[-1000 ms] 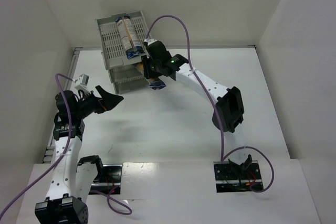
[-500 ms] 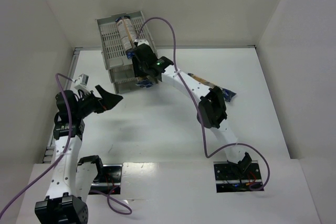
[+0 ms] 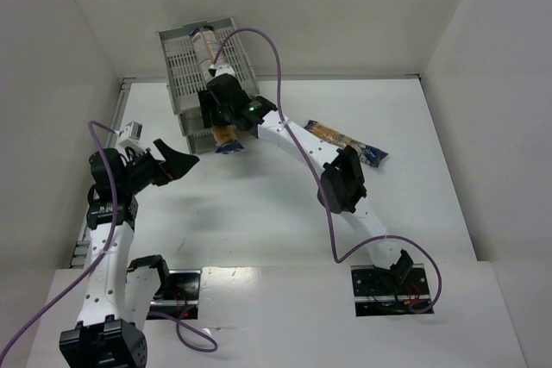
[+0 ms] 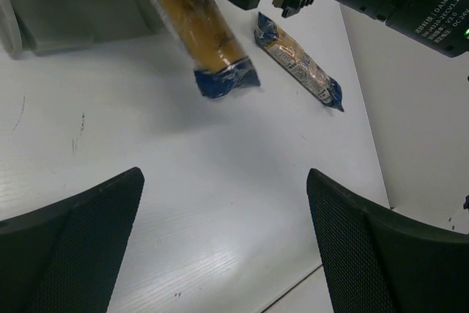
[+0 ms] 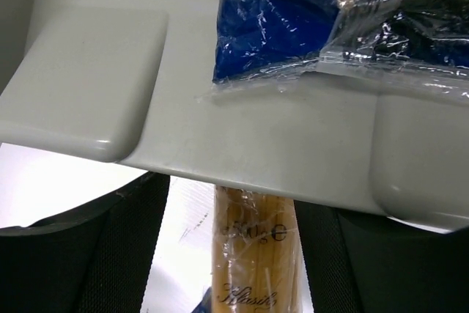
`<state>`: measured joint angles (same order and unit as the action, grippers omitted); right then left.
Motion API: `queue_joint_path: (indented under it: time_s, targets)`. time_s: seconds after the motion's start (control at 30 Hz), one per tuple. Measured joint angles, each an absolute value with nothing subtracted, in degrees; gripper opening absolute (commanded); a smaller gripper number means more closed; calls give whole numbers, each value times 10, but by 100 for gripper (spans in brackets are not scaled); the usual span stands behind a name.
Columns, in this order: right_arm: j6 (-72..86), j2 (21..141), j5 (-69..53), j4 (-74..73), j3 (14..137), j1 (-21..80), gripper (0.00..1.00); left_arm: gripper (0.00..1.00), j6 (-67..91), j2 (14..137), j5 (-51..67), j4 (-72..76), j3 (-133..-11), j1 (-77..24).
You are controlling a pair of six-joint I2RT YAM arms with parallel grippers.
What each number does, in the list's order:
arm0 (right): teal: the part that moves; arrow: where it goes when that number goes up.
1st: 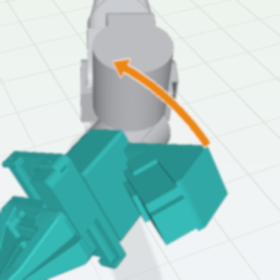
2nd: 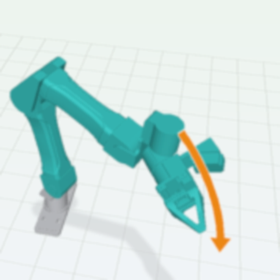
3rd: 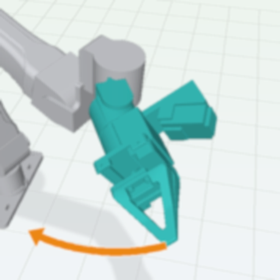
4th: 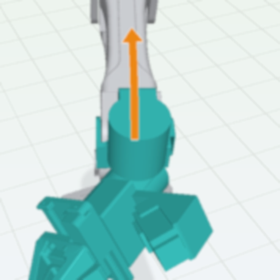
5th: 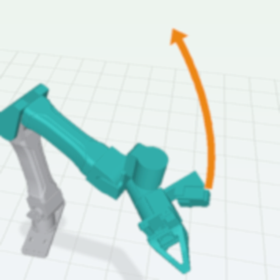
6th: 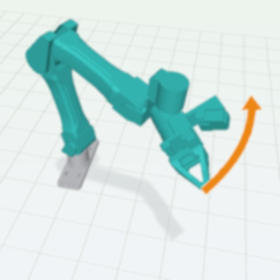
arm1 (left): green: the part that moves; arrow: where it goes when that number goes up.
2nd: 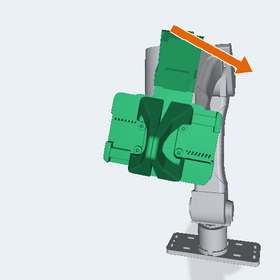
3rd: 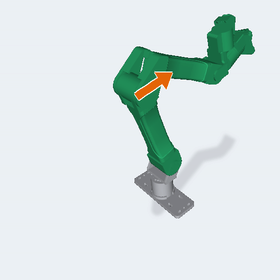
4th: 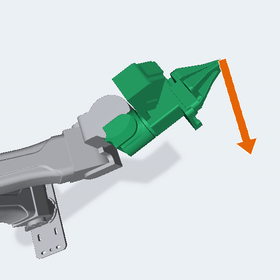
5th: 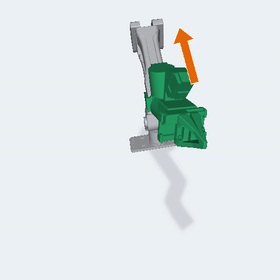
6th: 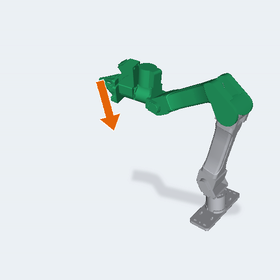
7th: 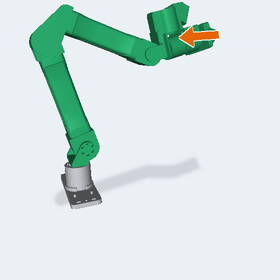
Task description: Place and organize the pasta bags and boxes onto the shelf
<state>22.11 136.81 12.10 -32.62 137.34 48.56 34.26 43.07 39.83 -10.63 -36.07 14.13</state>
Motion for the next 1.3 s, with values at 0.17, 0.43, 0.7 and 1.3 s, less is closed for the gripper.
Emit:
queue_joint_path:
  time_s: [0.17,0.43,0.7,1.3]
  targets:
    - [198,1360,106,-323,1363,486,71,99,343,428,398,-104,-360,141]
    - [92,1187,16,-306,1164,486,20,99,343,409,397,-102,-359,142]
    - [1,1017,-109,-299,951,485,0,99,343,399,397,-97,-355,142]
    - [-4,1289,-10,-269,1175,485,0,99,343,399,391,-98,-354,164]
